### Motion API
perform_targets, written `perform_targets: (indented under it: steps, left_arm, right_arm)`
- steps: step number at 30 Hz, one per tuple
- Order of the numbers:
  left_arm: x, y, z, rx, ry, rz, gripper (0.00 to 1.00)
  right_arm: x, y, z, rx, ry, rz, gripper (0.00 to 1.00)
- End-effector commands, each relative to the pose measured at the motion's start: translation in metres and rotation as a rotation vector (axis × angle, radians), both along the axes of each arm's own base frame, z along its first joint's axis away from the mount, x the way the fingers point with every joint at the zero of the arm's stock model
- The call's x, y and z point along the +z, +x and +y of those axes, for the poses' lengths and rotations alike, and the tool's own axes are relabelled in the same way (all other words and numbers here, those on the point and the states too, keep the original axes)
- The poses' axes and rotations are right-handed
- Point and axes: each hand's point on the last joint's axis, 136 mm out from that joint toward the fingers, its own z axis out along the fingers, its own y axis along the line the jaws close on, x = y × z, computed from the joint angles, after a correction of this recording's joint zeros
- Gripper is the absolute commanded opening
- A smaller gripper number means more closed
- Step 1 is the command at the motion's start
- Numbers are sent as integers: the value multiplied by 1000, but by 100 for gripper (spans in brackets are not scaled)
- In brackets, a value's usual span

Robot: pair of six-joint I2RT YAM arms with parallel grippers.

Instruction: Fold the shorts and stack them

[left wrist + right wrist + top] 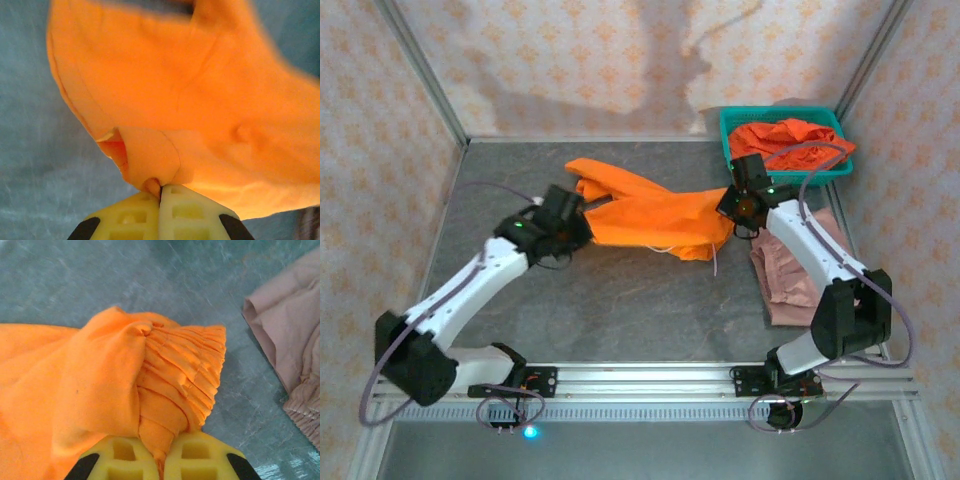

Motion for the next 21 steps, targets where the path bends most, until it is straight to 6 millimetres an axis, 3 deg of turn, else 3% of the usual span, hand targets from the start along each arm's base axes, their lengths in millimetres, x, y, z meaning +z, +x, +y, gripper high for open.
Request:
perform_targets:
  steps: [1,5,10,15,21]
  left_arm:
    - [62,2,43,66,81,-137,0]
    - [136,12,72,122,109,-293,0]
    - [218,19,98,177,162,-444,0]
    - [289,16,123,252,230,-587,0]
    - [367,3,139,312,278,-758,0]
  right_arm:
    - [53,2,-2,28,1,-120,0]
    - [92,1,11,90,73,-201,0]
    - [155,-5,29,187,174,-352,0]
    - [221,-23,47,304,275,-514,0]
    - [290,-54,71,443,360,-684,0]
